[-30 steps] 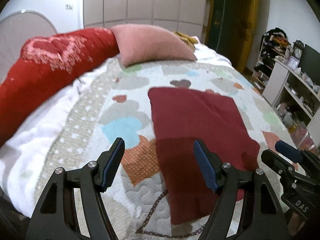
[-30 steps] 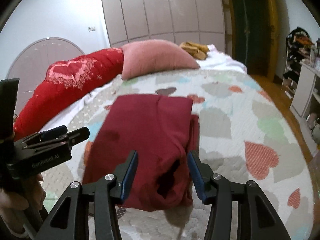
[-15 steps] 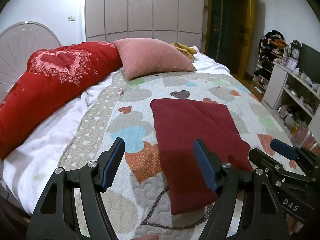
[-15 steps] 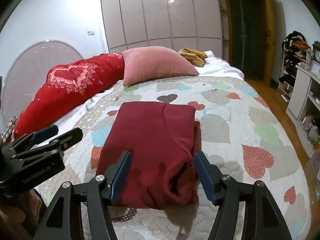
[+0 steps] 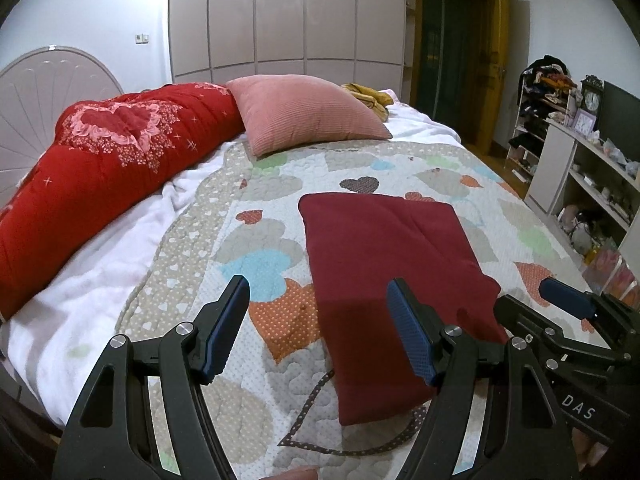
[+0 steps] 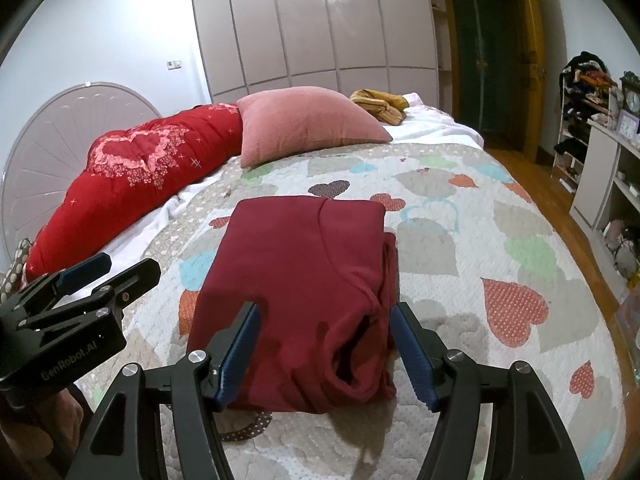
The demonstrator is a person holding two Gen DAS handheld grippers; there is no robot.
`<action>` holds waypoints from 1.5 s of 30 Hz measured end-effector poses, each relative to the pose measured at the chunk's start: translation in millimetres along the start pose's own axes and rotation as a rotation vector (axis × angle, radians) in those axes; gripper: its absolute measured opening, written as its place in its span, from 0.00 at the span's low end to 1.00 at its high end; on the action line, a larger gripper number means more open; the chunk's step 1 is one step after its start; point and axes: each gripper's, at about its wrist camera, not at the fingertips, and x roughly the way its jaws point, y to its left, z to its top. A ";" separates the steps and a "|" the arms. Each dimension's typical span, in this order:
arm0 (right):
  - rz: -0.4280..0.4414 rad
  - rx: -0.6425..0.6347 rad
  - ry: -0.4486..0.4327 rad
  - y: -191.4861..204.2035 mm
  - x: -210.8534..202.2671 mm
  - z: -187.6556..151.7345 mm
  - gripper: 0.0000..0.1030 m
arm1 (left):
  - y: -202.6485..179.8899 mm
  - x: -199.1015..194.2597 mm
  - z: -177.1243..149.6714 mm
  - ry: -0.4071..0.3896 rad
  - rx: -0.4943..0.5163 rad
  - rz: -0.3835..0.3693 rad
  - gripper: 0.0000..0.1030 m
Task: Fold small clothes
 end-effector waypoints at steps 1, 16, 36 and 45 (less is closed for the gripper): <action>0.001 -0.001 0.000 0.3 0.4 -0.2 0.63 | -0.4 0.8 -0.3 0.002 -0.001 0.000 0.70; 0.008 0.001 0.020 2.6 8.1 -1.5 0.63 | -0.7 9.0 -3.8 0.027 0.005 -0.002 0.70; 0.010 0.005 0.042 4.5 15.3 -5.4 0.64 | -2.9 15.9 -7.5 0.046 0.019 -0.004 0.70; 0.011 0.005 0.054 3.9 20.6 -7.0 0.64 | -1.3 21.4 -9.7 0.054 0.015 -0.005 0.70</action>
